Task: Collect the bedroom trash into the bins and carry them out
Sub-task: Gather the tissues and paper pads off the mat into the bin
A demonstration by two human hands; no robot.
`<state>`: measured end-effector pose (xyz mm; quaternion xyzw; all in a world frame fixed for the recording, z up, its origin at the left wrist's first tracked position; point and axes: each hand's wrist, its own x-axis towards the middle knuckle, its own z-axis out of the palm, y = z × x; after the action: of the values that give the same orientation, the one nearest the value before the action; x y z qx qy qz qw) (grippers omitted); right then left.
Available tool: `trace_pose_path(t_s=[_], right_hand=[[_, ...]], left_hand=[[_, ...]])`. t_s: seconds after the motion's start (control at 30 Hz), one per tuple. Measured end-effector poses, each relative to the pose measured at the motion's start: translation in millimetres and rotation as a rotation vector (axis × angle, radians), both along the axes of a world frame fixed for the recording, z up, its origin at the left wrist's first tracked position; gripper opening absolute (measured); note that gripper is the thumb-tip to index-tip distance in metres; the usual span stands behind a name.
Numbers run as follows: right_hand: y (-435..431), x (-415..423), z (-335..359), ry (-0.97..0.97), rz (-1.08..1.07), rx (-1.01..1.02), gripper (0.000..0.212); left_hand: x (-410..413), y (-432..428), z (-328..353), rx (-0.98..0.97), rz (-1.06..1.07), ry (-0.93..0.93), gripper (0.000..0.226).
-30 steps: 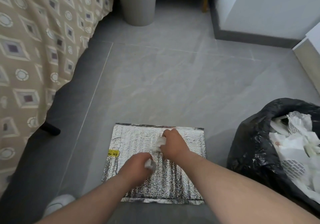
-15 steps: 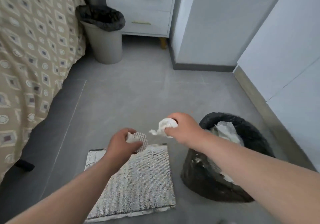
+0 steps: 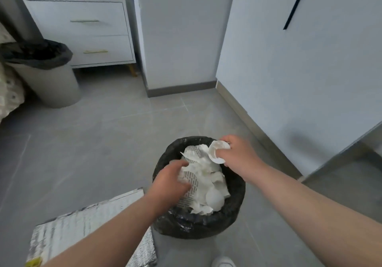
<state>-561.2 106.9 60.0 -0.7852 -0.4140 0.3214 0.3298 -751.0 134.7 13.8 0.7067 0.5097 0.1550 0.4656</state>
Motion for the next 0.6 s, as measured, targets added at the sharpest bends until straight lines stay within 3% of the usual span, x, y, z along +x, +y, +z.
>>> trace_pose_path(t_s=[0.2,0.33,0.43,0.5,0.6], right_hand=[[-11,20,-20,0.076,-0.038,-0.010,0.024],[-16,29,-30,0.076,-0.037,-0.043,0.033],[-18,32,-34,0.072,-0.038,-0.055,0.039],[-18,32,-35,0.060,-0.022,-0.076,0.039],[-16,25,-40,0.029,0.016,-0.100,0.042]], left_hand=[[29,-9,-24,0.051,-0.212,0.150,0.061],[32,-14,-30,0.107,-0.263,0.194,0.083],[20,-14,-26,0.305,-0.304,0.211,0.095],[5,-11,-27,0.406,-0.254,0.216,0.093],[-20,-6,-35,0.369,-0.099,0.197,0.095]])
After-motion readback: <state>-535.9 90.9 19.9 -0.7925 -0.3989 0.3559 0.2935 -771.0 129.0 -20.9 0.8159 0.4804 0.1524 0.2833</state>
